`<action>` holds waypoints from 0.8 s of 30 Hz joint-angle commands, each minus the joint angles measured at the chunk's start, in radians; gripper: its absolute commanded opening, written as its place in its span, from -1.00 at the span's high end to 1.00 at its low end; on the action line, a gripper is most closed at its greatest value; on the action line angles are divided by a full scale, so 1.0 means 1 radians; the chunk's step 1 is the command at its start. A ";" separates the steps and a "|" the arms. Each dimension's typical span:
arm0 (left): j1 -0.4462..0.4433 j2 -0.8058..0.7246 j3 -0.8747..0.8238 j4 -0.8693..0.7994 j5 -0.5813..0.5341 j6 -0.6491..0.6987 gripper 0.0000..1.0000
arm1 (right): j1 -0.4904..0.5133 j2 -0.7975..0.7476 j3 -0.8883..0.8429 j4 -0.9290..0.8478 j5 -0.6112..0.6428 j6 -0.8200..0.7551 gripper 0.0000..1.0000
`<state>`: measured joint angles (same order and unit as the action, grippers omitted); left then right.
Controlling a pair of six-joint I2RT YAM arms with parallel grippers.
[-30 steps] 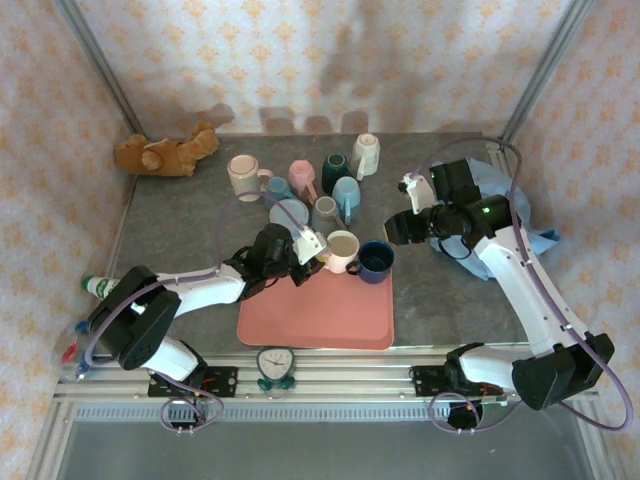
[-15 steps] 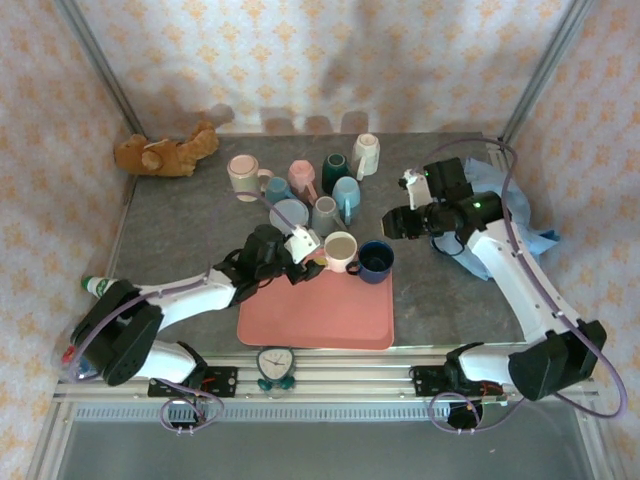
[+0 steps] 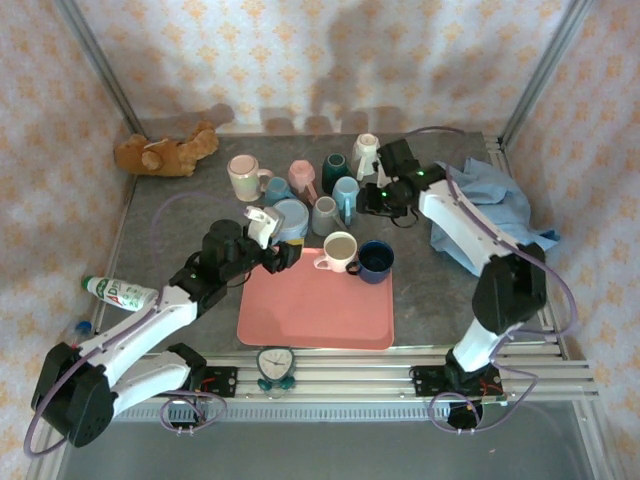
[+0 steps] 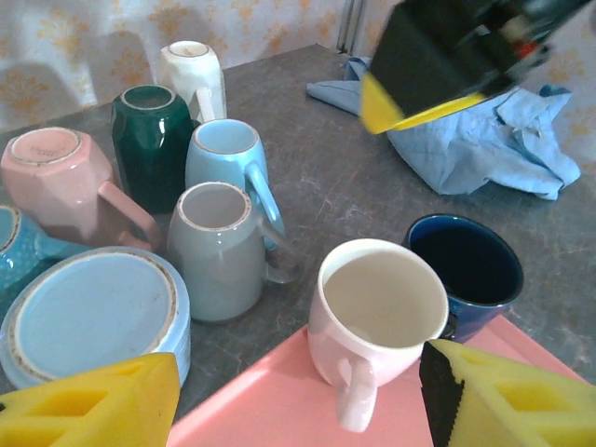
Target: Turn the mug right side up
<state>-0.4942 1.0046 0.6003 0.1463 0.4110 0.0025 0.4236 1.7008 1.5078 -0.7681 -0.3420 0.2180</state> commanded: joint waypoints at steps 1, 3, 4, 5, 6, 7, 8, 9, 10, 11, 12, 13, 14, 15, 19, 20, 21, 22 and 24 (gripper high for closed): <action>0.016 -0.072 0.052 -0.136 0.016 -0.082 -0.42 | 0.028 0.089 0.099 -0.025 0.095 0.042 0.08; 0.025 -0.111 0.057 -0.170 0.029 -0.083 -0.43 | 0.037 0.151 0.153 -0.046 0.104 0.050 0.12; 0.032 -0.128 0.059 -0.185 0.035 -0.088 -0.44 | 0.038 0.181 0.183 -0.057 0.106 0.055 0.13; 0.044 -0.139 0.059 -0.196 0.052 -0.092 -0.45 | 0.041 0.204 0.202 -0.062 0.107 0.058 0.15; 0.060 -0.147 0.061 -0.209 0.075 -0.099 -0.45 | 0.043 0.226 0.220 -0.066 0.110 0.064 0.18; 0.078 -0.148 0.065 -0.220 0.095 -0.113 -0.44 | 0.043 0.244 0.233 -0.068 0.112 0.069 0.20; 0.093 -0.147 0.071 -0.229 0.112 -0.127 -0.44 | 0.044 0.259 0.244 -0.066 0.110 0.072 0.23; 0.110 -0.141 0.072 -0.234 0.134 -0.139 -0.44 | 0.045 0.274 0.255 -0.065 0.110 0.075 0.26; 0.120 -0.134 0.074 -0.236 0.149 -0.149 -0.44 | 0.046 0.287 0.268 -0.065 0.110 0.075 0.28; 0.124 -0.128 0.075 -0.237 0.155 -0.153 -0.44 | 0.047 0.299 0.277 -0.068 0.113 0.076 0.29; 0.126 -0.121 0.075 -0.237 0.159 -0.154 -0.44 | 0.048 0.314 0.288 -0.071 0.113 0.076 0.30; 0.127 -0.113 0.074 -0.236 0.163 -0.152 -0.44 | 0.050 0.325 0.299 -0.075 0.114 0.079 0.29; 0.128 -0.104 0.075 -0.236 0.165 -0.151 -0.44 | 0.050 0.337 0.307 -0.078 0.115 0.079 0.29; 0.129 -0.095 0.078 -0.236 0.166 -0.149 -0.43 | 0.051 0.349 0.315 -0.079 0.114 0.080 0.29; 0.134 -0.058 0.091 -0.235 0.182 -0.141 -0.43 | 0.053 0.385 0.343 -0.083 0.110 0.083 0.29; 0.134 -0.053 0.094 -0.234 0.184 -0.142 -0.43 | 0.055 0.394 0.350 -0.087 0.110 0.083 0.29; 0.135 -0.048 0.096 -0.235 0.183 -0.141 -0.43 | 0.055 0.403 0.358 -0.088 0.110 0.085 0.29; 0.136 -0.044 0.097 -0.234 0.181 -0.141 -0.43 | 0.056 0.410 0.363 -0.090 0.110 0.086 0.29; 0.140 -0.041 0.097 -0.231 0.184 -0.141 -0.43 | 0.057 0.425 0.373 -0.093 0.112 0.089 0.30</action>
<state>-0.3702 0.9627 0.6613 -0.0731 0.5697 -0.1337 0.4725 2.1044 1.8439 -0.8272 -0.2577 0.2897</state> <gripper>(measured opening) 0.715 0.354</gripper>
